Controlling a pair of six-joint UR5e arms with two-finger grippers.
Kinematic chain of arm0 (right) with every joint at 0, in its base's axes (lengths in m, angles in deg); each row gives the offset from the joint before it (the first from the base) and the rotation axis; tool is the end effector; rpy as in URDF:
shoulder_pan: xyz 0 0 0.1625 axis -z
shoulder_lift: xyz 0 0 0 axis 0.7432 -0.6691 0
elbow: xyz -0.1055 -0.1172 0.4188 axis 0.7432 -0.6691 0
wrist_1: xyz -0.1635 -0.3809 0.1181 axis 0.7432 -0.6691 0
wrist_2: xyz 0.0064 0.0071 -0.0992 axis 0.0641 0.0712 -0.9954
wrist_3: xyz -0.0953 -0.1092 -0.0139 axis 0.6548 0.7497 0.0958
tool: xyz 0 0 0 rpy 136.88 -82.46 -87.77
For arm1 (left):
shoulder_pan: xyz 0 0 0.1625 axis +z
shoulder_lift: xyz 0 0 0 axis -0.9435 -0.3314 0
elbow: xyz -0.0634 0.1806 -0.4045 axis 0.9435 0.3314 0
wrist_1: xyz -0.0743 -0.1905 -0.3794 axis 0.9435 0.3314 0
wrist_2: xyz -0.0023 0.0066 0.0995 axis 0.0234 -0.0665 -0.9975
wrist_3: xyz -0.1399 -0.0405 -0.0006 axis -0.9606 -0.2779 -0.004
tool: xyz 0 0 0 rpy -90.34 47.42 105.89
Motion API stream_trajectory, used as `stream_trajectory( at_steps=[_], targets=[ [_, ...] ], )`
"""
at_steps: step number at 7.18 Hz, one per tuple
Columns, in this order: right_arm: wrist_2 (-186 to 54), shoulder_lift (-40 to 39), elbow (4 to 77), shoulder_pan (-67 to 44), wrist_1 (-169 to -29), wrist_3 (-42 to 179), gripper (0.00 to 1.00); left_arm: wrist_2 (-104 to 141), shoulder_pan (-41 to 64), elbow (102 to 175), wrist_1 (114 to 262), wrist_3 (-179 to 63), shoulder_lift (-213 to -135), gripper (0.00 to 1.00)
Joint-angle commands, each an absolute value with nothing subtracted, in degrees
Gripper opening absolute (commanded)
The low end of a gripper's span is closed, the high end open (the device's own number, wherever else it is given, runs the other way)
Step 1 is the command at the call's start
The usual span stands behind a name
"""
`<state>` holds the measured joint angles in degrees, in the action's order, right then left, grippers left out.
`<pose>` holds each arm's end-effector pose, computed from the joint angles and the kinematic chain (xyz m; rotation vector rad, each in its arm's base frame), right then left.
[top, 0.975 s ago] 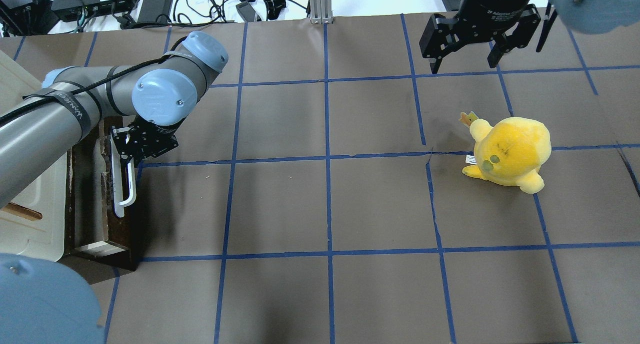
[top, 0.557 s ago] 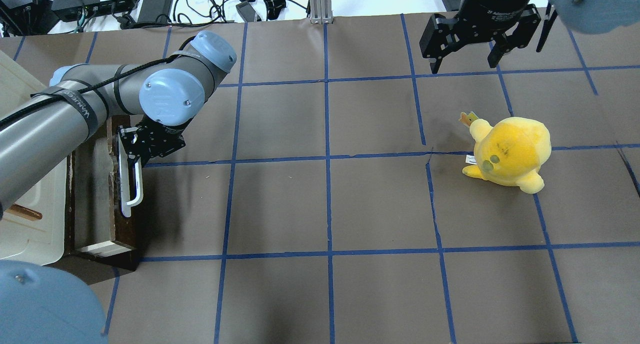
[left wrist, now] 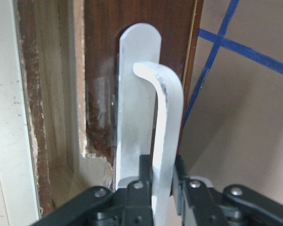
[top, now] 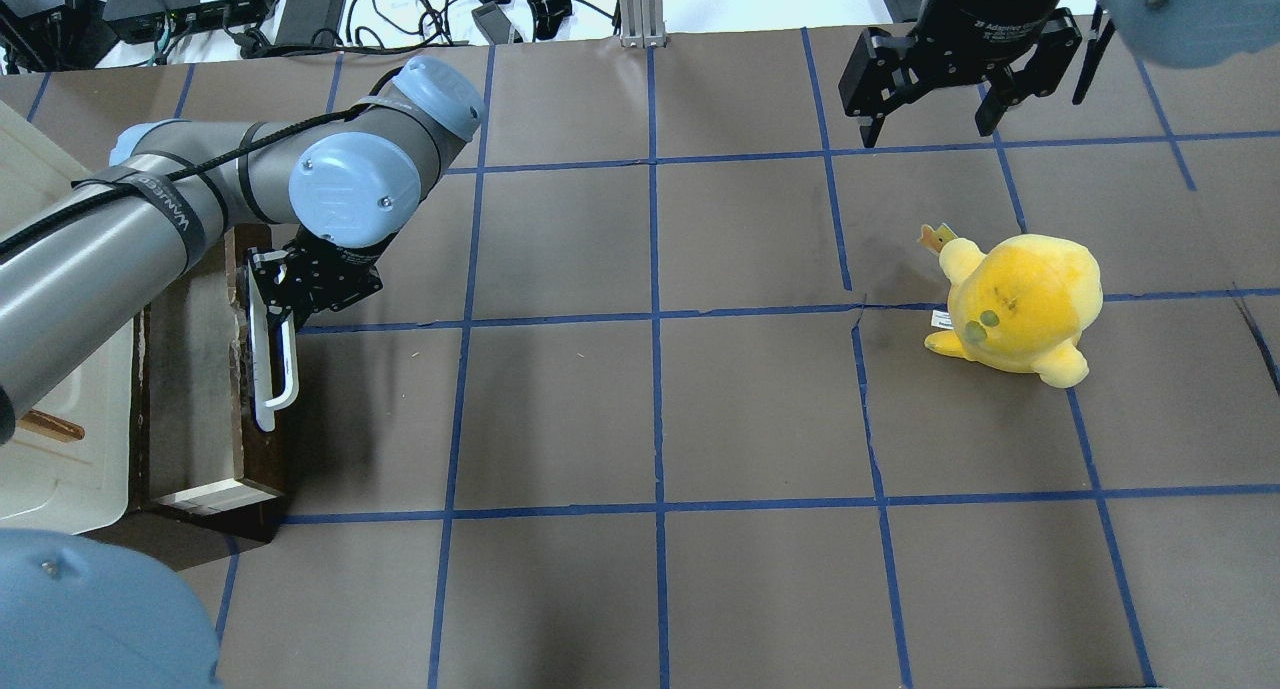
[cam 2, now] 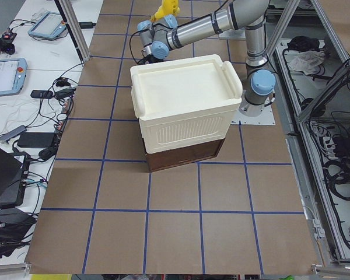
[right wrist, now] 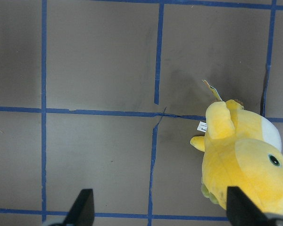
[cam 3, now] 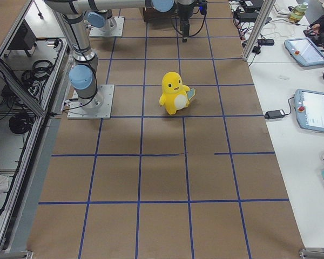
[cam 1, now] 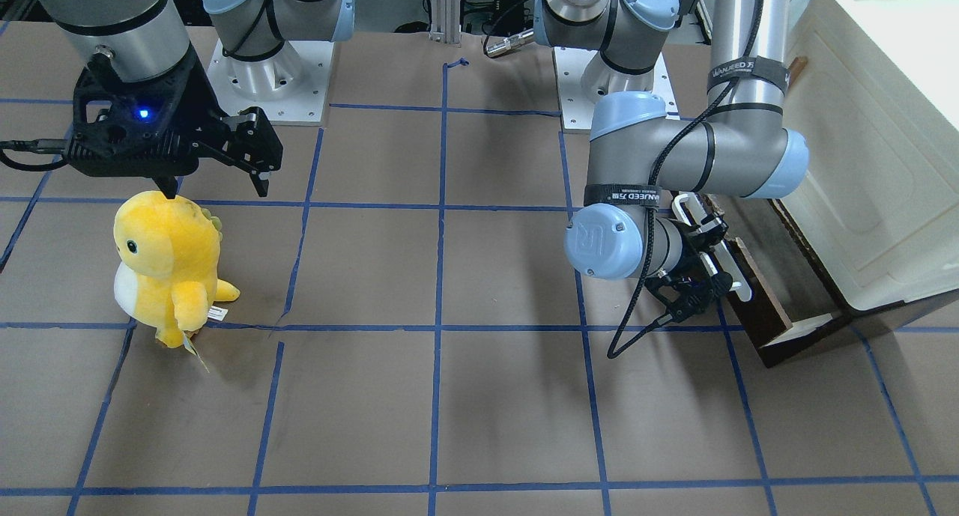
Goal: Pull drawer sideways
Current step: 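Pull the handle with the left gripper, sliding the drawer out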
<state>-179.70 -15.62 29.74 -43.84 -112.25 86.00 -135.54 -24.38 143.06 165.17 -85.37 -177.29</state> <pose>0.1497 -0.5502 0.4862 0.0842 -3.1301 0.0719 -0.0843 -0.5572 0.2385 -0.4805 2.2122 0.2343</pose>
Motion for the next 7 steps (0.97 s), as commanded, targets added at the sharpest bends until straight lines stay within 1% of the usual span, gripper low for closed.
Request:
stream_trajectory(
  at_steps=[1,4,7],
  targets=[
    [-179.75,-15.62,29.74,-43.84,-112.25,85.98,1.0,-135.42,-24.72,142.93,165.32,-85.66,-177.7,0.08],
    [-179.75,-15.62,29.74,-43.84,-112.25,85.98,1.0,-134.46,-25.86,141.0,166.19,-86.71,-178.67,0.08],
    [-179.67,-15.62,29.74,-43.84,-112.25,85.98,1.0,-134.1,-26.38,140.64,166.37,-87.07,-179.19,0.08]
  ],
)
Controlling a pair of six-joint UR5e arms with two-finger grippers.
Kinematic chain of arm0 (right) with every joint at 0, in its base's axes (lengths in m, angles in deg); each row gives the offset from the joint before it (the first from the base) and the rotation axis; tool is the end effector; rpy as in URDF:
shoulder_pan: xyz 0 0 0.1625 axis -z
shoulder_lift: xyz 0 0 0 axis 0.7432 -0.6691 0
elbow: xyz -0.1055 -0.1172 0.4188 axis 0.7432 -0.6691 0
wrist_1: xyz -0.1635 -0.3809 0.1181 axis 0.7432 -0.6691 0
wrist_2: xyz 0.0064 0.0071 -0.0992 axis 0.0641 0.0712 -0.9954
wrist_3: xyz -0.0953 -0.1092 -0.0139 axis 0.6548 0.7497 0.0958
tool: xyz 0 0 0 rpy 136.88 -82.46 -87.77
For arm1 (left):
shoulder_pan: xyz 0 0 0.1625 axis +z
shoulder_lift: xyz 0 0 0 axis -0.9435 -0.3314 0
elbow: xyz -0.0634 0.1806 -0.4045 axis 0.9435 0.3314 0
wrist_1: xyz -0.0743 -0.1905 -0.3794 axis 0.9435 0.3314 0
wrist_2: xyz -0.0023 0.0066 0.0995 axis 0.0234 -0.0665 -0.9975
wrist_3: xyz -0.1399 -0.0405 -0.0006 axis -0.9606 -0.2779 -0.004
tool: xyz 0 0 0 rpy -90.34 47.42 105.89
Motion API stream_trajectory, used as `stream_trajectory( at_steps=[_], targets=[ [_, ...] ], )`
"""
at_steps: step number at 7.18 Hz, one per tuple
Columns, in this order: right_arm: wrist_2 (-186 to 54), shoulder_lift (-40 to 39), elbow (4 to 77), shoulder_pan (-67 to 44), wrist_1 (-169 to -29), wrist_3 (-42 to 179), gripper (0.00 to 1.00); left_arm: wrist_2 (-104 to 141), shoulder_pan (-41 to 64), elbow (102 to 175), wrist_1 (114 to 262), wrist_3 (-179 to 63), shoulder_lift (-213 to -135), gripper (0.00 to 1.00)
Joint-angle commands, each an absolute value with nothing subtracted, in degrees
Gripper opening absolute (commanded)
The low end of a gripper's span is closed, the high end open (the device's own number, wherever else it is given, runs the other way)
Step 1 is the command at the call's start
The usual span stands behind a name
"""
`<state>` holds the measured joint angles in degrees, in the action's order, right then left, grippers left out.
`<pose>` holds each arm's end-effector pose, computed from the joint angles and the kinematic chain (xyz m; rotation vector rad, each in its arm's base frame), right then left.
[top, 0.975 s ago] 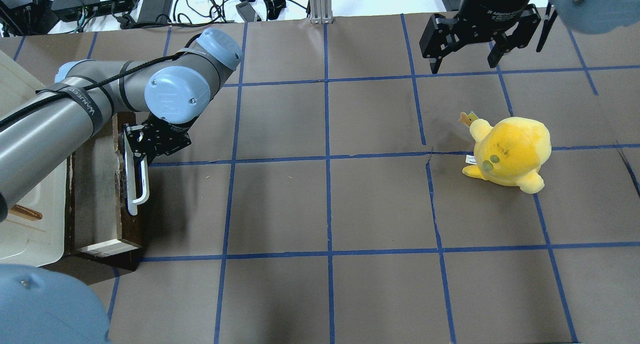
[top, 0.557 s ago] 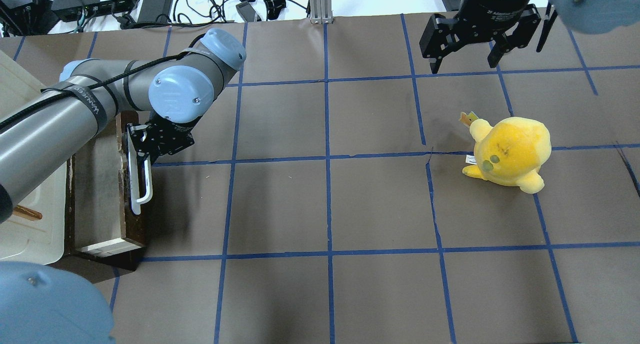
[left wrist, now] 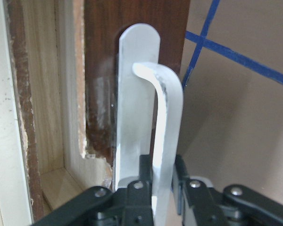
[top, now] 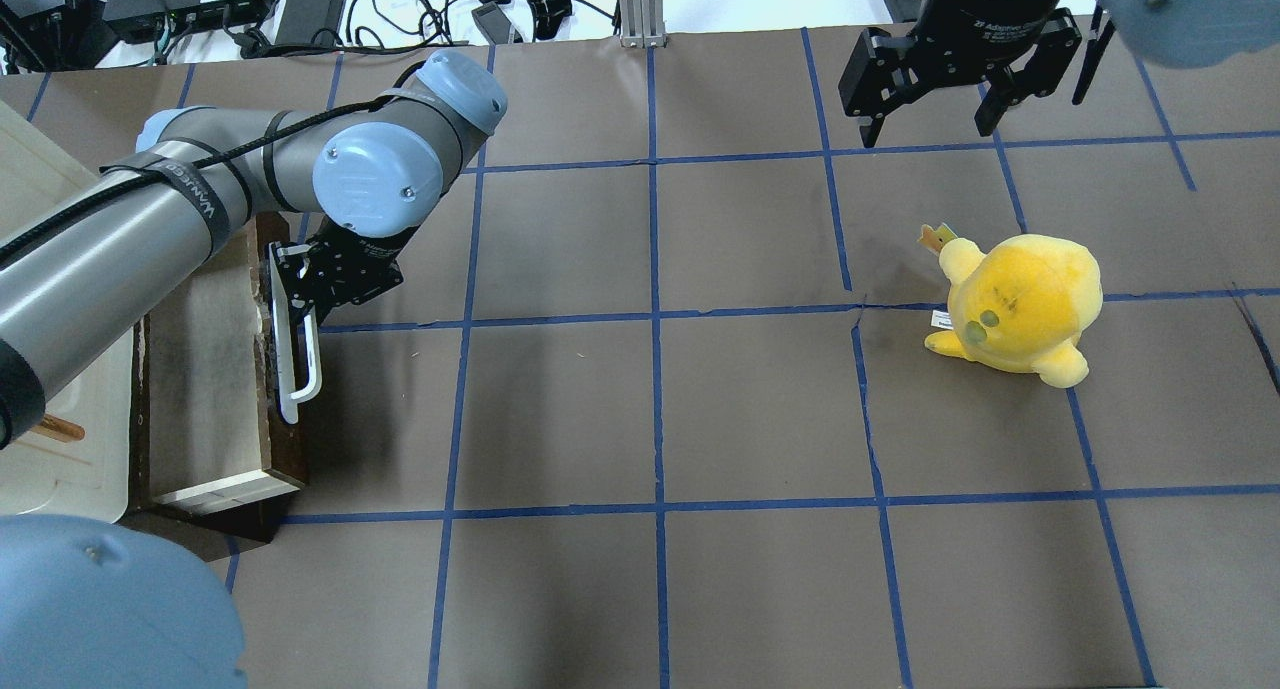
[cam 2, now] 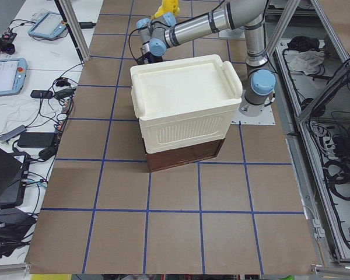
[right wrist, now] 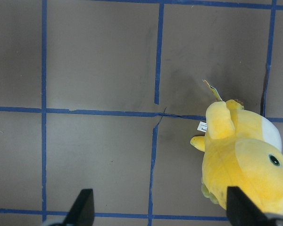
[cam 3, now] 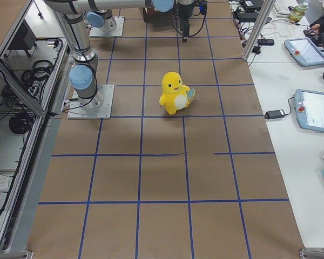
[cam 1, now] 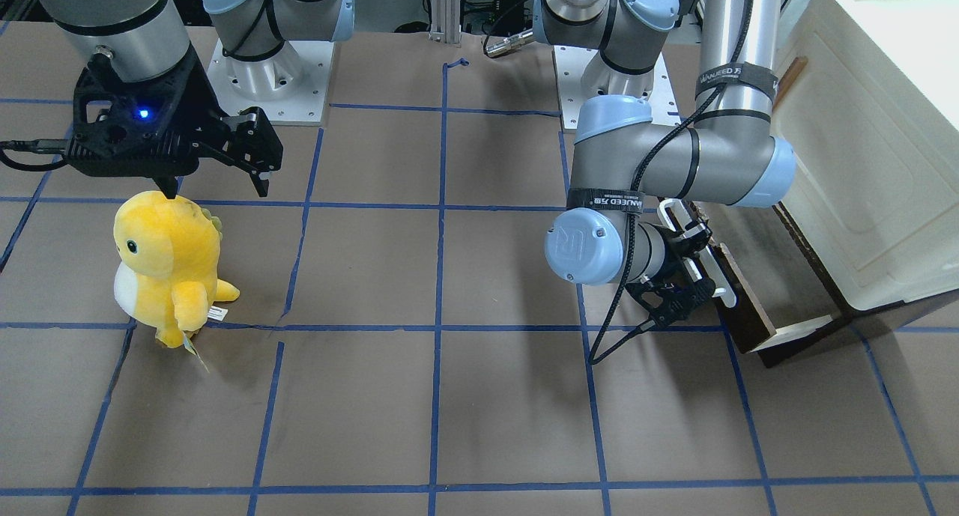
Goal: Pull drawer sideways
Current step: 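Pull the handle with the left gripper, sliding the drawer out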
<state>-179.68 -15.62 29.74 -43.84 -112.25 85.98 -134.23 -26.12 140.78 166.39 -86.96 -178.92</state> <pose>0.1497 -0.5502 0.4862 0.0837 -3.1305 0.0719 -0.1049 -0.5652 0.2354 -0.4837 2.2231 0.2283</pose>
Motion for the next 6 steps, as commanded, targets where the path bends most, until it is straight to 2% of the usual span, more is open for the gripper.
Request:
stream_trajectory(
  at_steps=[1,6],
  targets=[
    [-179.75,-15.62,29.74,-43.84,-112.25,85.98,1.0,-134.1,-26.74,140.03,166.46,-87.42,-179.63,0.08],
    [-179.67,-15.62,29.74,-43.84,-112.25,86.06,1.0,-132.96,-28.05,138.71,166.9,-87.95,-180.34,0.09]
  ],
)
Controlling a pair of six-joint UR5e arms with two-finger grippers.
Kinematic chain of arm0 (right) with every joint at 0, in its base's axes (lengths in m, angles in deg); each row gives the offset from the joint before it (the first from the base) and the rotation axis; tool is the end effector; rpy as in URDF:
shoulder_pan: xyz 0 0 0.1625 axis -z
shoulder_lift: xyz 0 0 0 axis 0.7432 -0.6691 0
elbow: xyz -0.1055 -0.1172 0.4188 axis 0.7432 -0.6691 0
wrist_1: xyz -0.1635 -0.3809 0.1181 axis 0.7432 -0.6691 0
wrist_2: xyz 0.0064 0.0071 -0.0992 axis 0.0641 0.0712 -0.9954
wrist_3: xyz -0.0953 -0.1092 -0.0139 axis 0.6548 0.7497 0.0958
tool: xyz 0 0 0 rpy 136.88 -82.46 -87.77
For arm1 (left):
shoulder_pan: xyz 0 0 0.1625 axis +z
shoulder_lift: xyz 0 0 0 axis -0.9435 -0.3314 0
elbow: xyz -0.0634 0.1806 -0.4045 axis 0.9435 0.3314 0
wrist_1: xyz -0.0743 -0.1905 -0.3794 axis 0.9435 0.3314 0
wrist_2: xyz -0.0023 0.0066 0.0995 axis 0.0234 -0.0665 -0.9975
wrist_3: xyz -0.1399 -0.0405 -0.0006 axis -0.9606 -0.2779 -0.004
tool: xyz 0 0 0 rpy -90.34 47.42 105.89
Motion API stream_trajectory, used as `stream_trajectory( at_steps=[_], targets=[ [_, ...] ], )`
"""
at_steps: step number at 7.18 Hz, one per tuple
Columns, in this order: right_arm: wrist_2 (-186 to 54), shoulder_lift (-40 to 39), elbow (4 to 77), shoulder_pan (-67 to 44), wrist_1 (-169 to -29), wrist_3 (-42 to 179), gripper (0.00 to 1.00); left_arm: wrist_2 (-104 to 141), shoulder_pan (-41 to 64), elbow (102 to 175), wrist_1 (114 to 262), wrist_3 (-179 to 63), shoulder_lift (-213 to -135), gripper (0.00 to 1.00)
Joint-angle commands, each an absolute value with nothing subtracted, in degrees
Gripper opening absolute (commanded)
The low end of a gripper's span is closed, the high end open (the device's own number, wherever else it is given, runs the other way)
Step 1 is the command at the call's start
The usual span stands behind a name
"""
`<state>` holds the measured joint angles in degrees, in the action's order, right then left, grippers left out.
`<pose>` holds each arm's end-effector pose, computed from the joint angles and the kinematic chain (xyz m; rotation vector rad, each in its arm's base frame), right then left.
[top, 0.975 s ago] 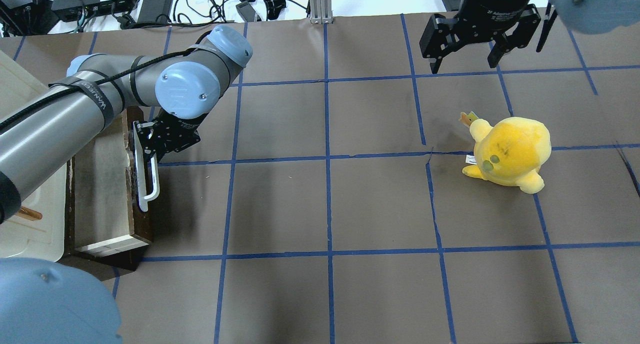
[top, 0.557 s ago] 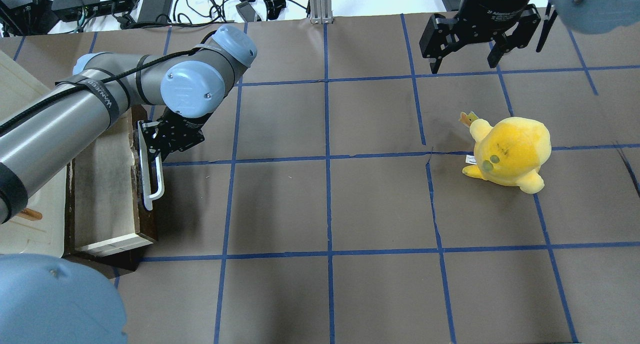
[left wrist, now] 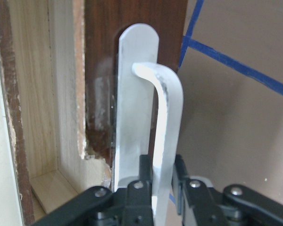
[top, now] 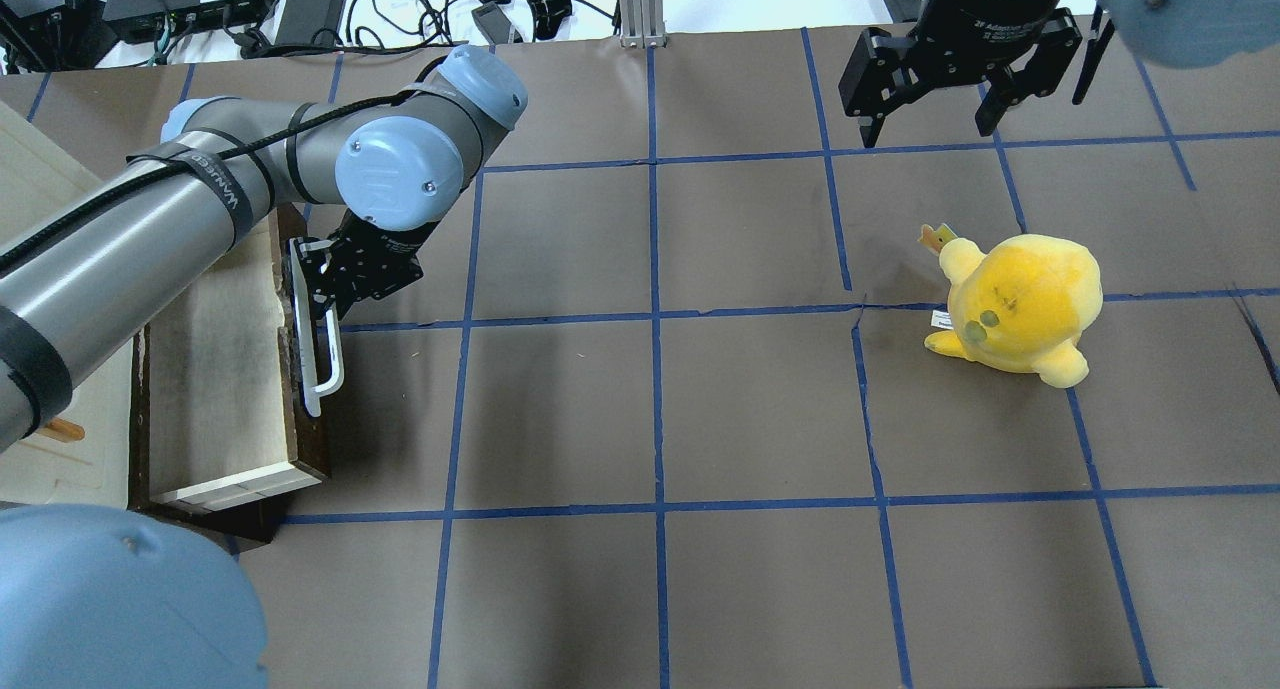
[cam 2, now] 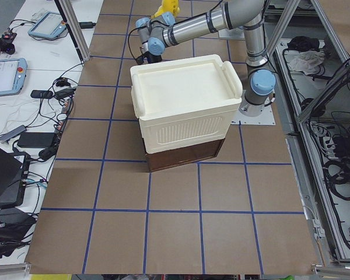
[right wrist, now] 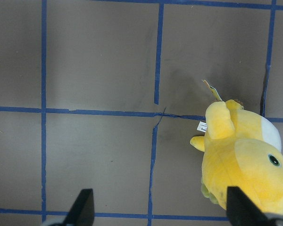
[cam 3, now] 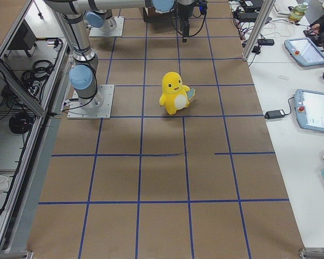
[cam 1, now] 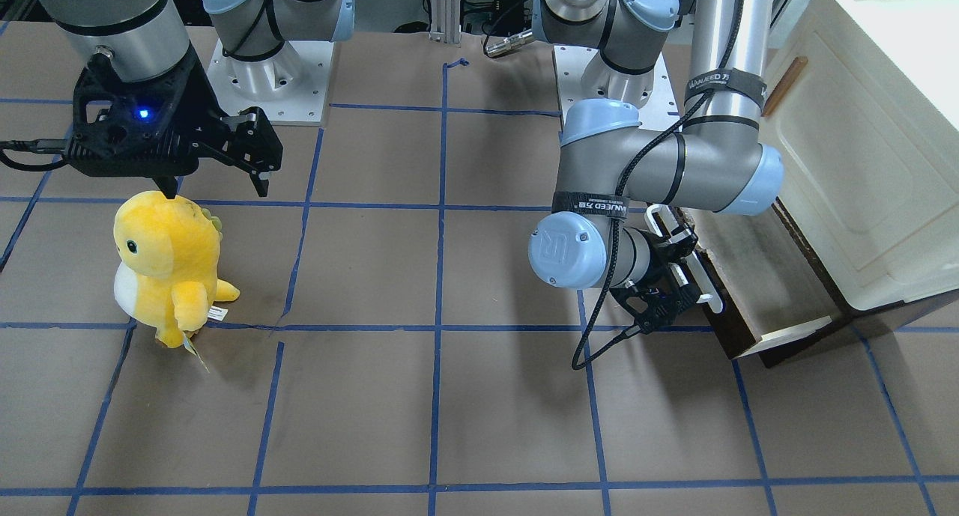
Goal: Pull drawer sideways
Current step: 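Pull the handle with the left gripper, sliding the drawer out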
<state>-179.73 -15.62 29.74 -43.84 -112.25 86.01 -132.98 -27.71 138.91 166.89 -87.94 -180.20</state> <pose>0.1496 -0.5502 0.4862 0.0845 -3.1296 0.0719 -0.1244 -0.5718 0.2332 -0.4837 2.2392 0.2172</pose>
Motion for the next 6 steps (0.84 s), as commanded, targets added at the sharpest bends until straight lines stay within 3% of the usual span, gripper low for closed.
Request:
stream_trajectory(
  at_steps=[1,4,6],
  targets=[
    [-179.75,-15.62,29.74,-43.84,-112.25,85.98,1.0,-132.96,-28.14,138.45,166.9,-88.03,-180.6,0.09],
    [-179.67,-15.62,29.74,-43.84,-112.25,85.98,1.0,-132.87,-29.02,137.22,167.43,-88.03,-181.31,0.12],
    [-179.75,-15.62,29.74,-43.84,-112.25,85.98,1.0,-132.6,-29.46,137.22,167.43,-88.12,-181.22,0.42]
  ],
)
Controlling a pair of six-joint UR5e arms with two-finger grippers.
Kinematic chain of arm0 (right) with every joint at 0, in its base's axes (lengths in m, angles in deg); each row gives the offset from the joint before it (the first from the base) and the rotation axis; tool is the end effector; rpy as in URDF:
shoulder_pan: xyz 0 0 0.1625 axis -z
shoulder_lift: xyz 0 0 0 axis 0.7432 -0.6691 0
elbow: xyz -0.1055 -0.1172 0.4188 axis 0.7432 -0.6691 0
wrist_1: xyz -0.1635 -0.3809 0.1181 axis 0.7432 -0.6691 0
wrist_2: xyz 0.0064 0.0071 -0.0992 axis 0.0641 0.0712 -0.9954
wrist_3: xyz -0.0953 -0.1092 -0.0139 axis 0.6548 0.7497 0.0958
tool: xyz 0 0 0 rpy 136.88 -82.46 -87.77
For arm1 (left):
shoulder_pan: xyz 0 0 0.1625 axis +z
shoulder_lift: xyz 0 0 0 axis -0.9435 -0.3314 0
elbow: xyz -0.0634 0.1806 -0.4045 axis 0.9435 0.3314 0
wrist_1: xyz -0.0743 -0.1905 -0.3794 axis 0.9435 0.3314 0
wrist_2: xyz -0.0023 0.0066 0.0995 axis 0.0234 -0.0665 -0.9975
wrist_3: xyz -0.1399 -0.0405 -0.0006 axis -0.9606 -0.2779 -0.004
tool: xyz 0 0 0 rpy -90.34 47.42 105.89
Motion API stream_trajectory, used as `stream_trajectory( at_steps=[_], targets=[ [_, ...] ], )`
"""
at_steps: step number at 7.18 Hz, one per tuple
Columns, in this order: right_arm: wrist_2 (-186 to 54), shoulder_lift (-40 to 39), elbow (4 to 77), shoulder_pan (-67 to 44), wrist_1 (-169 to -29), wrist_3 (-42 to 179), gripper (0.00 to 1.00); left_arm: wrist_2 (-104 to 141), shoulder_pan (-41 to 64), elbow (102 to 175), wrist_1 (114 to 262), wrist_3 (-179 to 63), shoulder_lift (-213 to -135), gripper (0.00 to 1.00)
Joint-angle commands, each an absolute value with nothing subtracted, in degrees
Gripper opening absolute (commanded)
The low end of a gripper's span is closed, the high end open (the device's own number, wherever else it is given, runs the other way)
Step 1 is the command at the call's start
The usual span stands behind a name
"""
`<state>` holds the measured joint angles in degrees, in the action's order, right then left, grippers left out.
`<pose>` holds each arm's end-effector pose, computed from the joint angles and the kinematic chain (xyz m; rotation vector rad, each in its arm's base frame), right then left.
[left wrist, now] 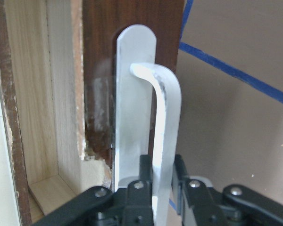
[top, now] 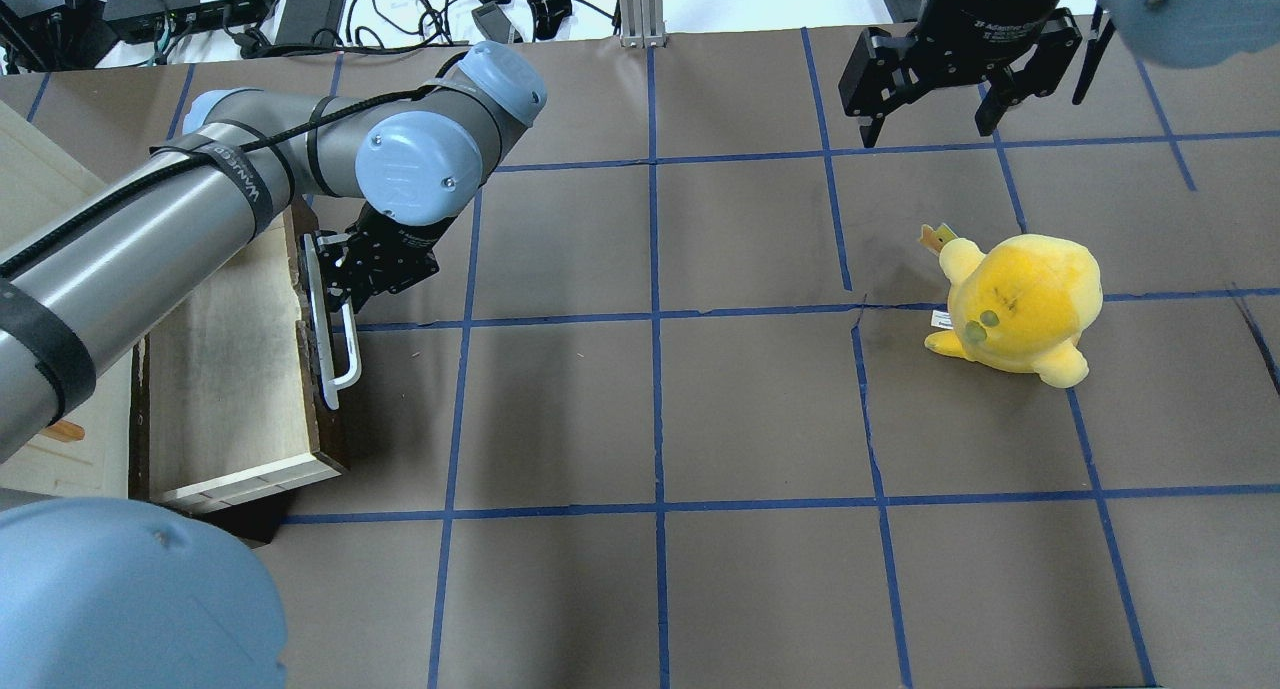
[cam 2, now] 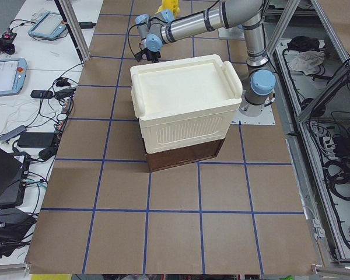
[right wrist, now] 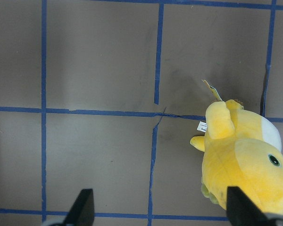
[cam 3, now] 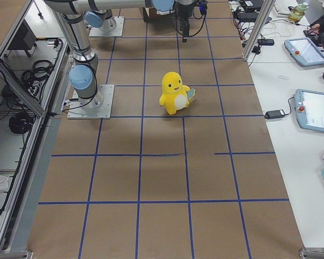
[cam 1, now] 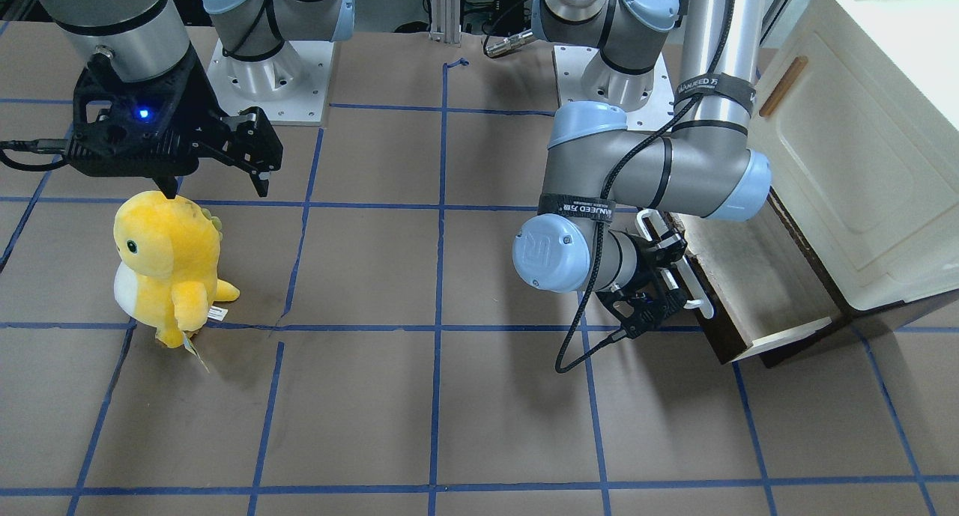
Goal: Pull drawer sideways
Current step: 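Pull the handle with the left gripper, sliding the drawer out, then open the left gripper and lift it away from the handle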
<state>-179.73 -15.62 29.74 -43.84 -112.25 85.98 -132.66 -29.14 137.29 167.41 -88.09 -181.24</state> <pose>0.1496 -0.5502 0.4862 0.0836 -3.1296 0.0719 -0.1408 -0.5773 0.2330 -0.4618 2.2475 0.2055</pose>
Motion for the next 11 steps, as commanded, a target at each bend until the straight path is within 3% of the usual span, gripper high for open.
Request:
stream_trajectory(
  at_steps=[1,3,7,11],
  targets=[
    [-179.67,-15.62,29.74,-43.84,-112.25,85.98,1.0,-132.34,-29.72,137.21,167.25,-88.04,-180.96,0.76],
    [-179.75,-15.62,29.74,-43.84,-112.25,85.98,1.0,-132.08,-30.25,136.87,167.25,-87.07,-179.55,1.0],
    [-179.75,-15.62,29.74,-43.84,-112.25,85.98,1.0,-114.36,-30.96,126.52,165.59,-75.6,-173.58,1.0],
    [-179.75,-15.62,29.74,-43.84,-112.25,85.98,1.0,-97.66,-25.8,125.43,160.31,-60.13,-167.7,1.0]
  ],
)
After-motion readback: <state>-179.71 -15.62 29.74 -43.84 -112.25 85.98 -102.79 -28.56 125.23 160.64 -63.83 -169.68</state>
